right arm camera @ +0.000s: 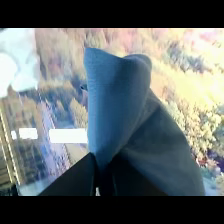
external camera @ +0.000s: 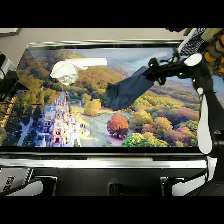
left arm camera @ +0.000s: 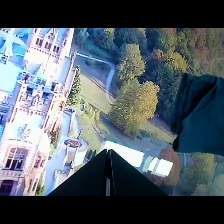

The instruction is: Fold the clothes and pants, and hang the long-sleeved shirts on hangers.

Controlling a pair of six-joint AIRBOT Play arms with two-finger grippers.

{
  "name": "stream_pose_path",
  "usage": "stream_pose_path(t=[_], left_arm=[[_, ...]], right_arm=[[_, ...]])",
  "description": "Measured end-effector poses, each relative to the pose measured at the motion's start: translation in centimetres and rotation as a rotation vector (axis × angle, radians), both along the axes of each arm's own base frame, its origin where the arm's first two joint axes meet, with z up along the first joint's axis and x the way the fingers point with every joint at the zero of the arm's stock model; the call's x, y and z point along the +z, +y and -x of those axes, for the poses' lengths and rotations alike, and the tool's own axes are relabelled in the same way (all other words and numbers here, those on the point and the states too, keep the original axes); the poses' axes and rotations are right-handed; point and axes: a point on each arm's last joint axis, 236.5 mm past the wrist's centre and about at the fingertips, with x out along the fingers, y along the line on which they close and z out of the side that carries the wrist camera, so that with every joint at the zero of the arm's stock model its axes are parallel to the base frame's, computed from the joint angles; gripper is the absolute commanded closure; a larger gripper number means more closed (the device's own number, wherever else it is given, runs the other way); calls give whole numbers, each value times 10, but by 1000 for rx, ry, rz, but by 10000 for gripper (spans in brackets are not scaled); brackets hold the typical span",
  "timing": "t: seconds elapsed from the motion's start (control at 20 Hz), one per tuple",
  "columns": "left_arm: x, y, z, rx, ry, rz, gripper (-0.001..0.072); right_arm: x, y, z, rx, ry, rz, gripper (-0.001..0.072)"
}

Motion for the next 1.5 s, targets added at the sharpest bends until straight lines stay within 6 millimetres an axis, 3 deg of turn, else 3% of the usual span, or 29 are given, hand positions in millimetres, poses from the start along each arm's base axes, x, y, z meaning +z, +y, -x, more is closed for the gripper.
stream_pose_path(t=[0.15, 0.4, 0.75, 0.95, 1.1, 1.35, 1.5], left_arm=[[0, 0, 0, 0, 0, 0, 689], [0, 0, 0, 0, 0, -1, 689], [0, 0, 0, 1, -2, -1, 689], [1, 1, -1, 3, -6, -2, 689], [1, 1, -2, 3, -7, -2, 689], [1, 1, -2, 3, -7, -2, 689], [1, 1, -2, 3, -7, -2, 690]], right_arm=[[22, -39, -15, -110, -20, -3, 679], [47, -125, -29, -289, -65, -1, 679], [56, -266, -20, -552, -97, 29, 679], [43, -335, 15, -650, -31, 68, 680], [27, -372, 50, -690, 59, 134, 679], [-12, -407, 119, -688, 298, 334, 679], [-28, -417, 150, -685, 415, 412, 679]])
